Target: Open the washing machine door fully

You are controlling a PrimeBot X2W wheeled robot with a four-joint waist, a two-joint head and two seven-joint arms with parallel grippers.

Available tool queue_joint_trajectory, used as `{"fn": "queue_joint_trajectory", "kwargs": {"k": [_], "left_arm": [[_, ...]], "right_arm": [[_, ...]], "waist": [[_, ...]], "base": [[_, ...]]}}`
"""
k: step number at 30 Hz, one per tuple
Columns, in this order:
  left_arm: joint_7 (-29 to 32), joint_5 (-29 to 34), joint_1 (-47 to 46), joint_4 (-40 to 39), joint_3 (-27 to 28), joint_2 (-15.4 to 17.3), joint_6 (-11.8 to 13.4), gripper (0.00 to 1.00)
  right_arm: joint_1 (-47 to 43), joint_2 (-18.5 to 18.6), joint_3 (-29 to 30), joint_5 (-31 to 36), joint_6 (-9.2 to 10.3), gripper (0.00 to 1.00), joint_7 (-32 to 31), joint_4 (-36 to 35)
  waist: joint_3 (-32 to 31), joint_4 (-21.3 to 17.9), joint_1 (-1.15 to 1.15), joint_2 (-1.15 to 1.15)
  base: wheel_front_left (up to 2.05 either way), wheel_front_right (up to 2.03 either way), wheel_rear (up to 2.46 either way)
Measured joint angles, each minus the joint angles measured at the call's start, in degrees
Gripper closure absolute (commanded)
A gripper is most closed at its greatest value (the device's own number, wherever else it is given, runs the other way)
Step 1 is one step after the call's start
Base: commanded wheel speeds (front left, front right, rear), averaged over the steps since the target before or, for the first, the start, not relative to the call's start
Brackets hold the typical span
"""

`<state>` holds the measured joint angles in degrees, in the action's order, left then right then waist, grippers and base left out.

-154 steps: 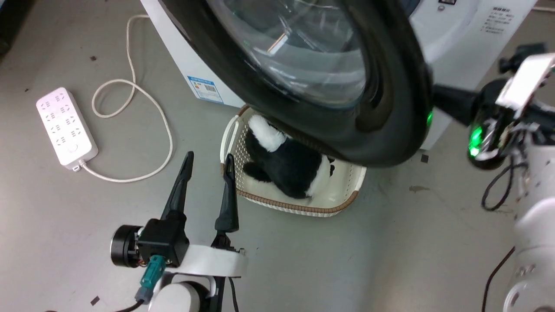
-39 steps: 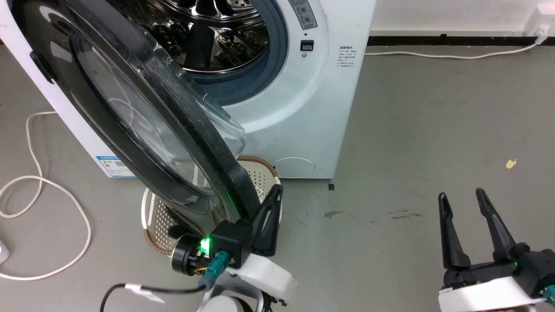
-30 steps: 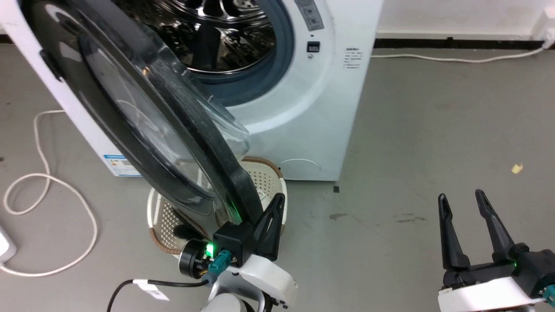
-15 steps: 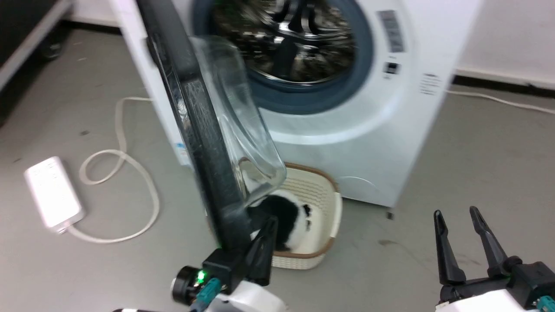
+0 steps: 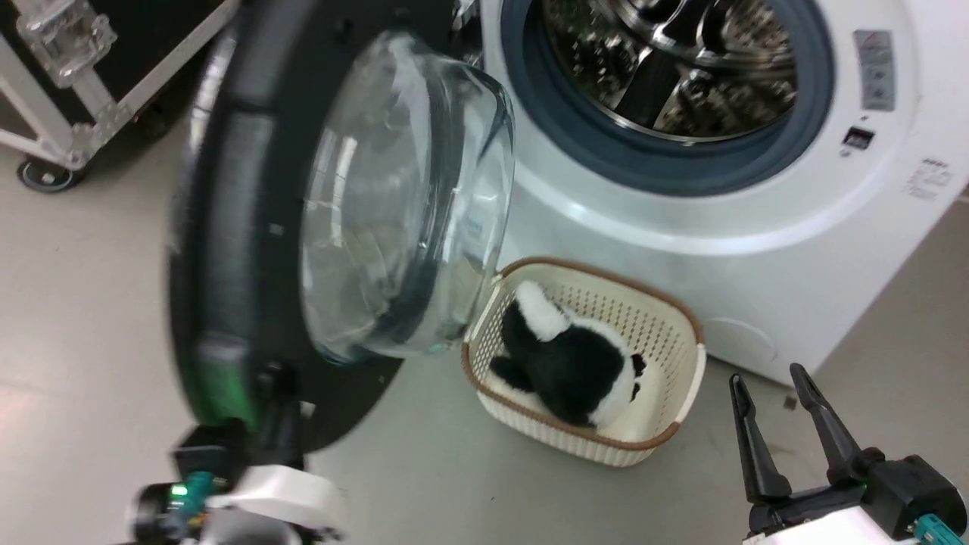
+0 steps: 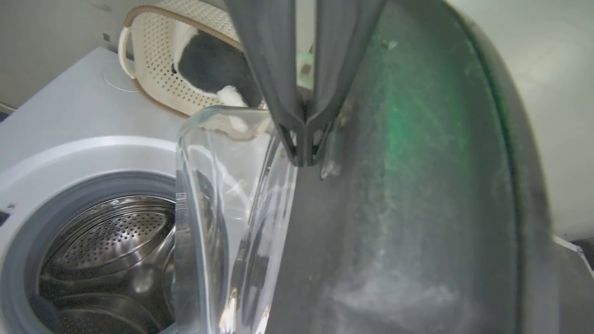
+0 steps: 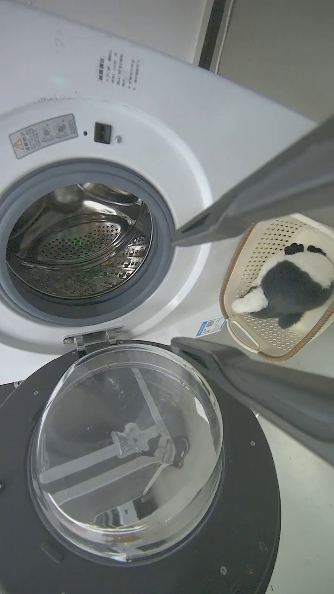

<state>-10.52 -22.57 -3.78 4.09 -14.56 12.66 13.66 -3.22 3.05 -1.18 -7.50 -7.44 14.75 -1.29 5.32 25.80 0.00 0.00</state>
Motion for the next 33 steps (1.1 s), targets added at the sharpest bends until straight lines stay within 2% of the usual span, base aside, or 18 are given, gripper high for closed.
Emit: {"fn": "queue_joint_trajectory", "kwargs": {"k": [9, 15, 20, 27, 33], "left_arm": [[0.46, -6.03, -2.95, 2.34, 9.92, 5.08, 0.14, 1.00], [0.20, -9.64, -7.32, 8.95, 15.27, 9.32, -2.26, 1.00], [-0.20, -11.17, -11.70, 15.06, 17.62, 11.98, -3.49, 1.00], [-2.48, -11.43, -15.36, 22.13, 19.08, 12.93, -4.35, 1.00], [-3.72, -10.22, -15.88, 23.96, 19.97, 12.88, -5.25, 1.00]], "right_arm": [[1.79, 1.15, -0.20, 1.08, 0.00, 0.00, 0.00, 0.29], [2.68, 2.68, -0.16, 1.44, 0.00, 0.00, -0.55, -0.30], [3.37, 3.41, -0.04, 1.48, 0.00, 0.00, -1.27, -1.23], [3.79, 3.75, 0.46, 1.49, 0.00, 0.00, -1.51, -1.69], [3.77, 3.77, 0.68, 1.49, 0.00, 0.00, -1.48, -1.57]], "waist": [[5.24, -0.13, 0.00, 0.00], [8.48, -1.67, 0.01, 0.00], [10.71, -3.16, 0.01, 0.00], [12.09, -4.81, 0.01, 0.00], [11.10, -5.23, 0.01, 0.00]], "base": [[0.00, 0.00, 0.00], [0.00, 0.00, 0.00], [0.00, 0.00, 0.00], [0.00, 0.00, 0.00], [0.00, 0.00, 0.00]]}}
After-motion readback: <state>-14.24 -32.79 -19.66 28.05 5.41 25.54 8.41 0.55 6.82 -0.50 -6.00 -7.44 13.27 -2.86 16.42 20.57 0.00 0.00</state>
